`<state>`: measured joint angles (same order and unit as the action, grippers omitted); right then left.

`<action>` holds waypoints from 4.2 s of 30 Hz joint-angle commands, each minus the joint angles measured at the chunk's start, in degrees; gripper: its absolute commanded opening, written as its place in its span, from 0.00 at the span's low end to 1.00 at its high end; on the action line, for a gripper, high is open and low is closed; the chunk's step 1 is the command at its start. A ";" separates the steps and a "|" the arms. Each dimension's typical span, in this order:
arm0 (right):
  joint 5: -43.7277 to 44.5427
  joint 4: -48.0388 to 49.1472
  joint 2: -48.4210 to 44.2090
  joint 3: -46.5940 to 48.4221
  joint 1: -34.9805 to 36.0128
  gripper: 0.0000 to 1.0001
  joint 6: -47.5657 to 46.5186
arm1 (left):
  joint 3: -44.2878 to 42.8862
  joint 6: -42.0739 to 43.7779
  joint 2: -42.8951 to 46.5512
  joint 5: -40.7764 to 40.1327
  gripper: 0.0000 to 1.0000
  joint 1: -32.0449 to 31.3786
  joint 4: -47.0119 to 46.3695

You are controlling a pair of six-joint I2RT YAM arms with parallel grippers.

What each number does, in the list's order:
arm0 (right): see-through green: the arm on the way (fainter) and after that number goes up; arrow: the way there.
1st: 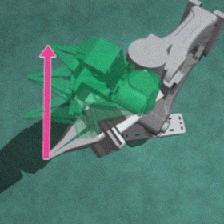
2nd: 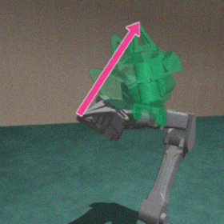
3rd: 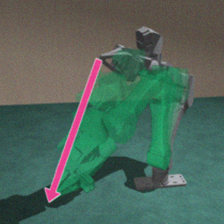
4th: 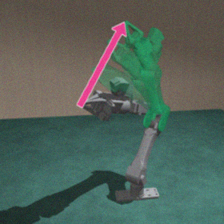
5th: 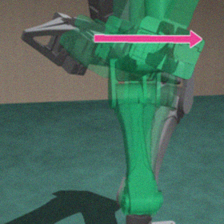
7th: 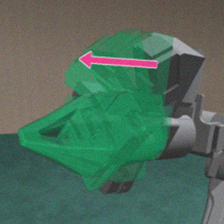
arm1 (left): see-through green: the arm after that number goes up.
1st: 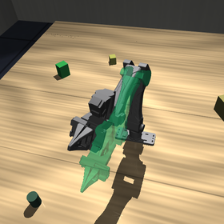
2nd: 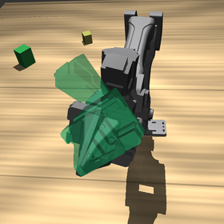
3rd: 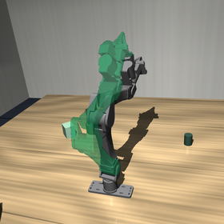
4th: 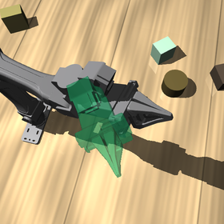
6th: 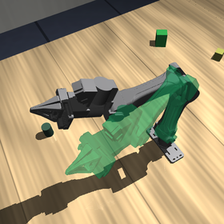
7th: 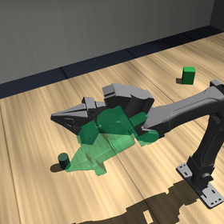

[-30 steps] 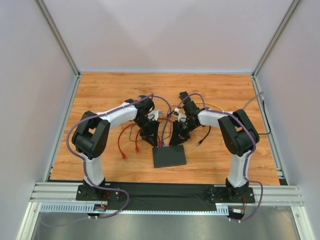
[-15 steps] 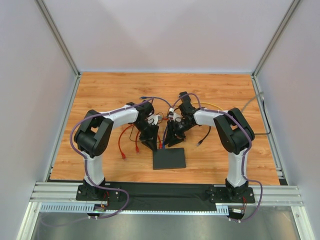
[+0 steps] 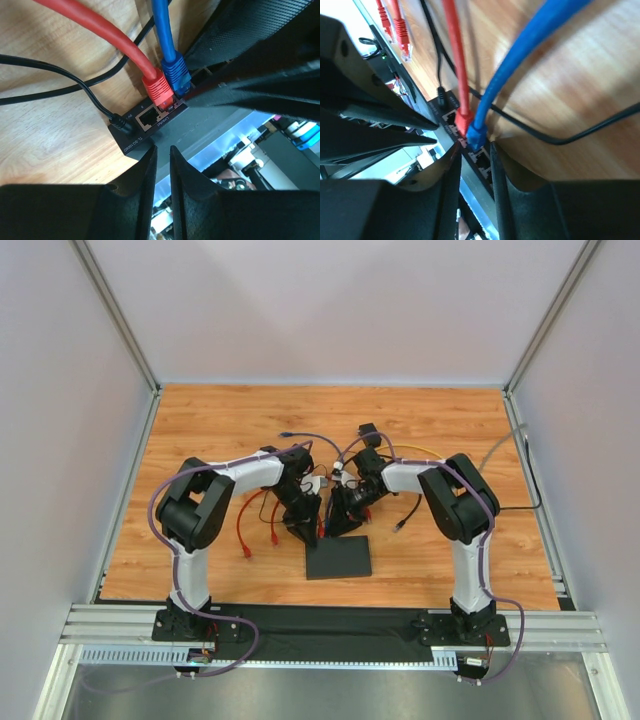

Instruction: Pull the plug from the switch port

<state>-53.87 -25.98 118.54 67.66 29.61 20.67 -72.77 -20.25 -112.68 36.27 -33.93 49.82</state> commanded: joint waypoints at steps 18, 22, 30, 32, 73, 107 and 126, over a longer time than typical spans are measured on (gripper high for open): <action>5.50 16.46 -1.09 -5.24 0.80 0.00 11.32 | 0.00 2.32 -3.59 -7.53 0.25 -0.26 0.19; 24.19 25.36 -12.96 -14.30 1.77 0.00 14.75 | 0.26 2.41 -4.21 -7.79 0.25 -0.26 0.36; 23.21 25.87 -14.39 -14.04 2.21 0.00 18.86 | -0.35 3.02 -5.09 -8.14 0.25 -0.26 0.71; 19.17 31.92 -14.04 -14.74 1.86 0.00 22.38 | -0.53 3.02 -5.09 -8.32 0.25 -0.26 0.89; 52.30 -29.65 -28.62 22.52 -18.52 0.00 6.40 | -4.75 4.52 14.95 -9.82 0.32 3.08 -0.87; 59.31 -27.63 -24.58 -1.84 -33.21 0.65 5.35 | -1.14 2.76 15.22 -7.80 0.31 3.08 -2.63; 11.62 -18.84 -10.10 16.45 -2.89 0.61 -8.61 | 2.10 -0.23 13.10 -5.69 0.27 3.00 -3.94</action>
<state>-28.23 -46.09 105.36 82.15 25.06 14.92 -71.68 -18.98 -99.20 28.93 -30.87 47.00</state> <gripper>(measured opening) 0.620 0.269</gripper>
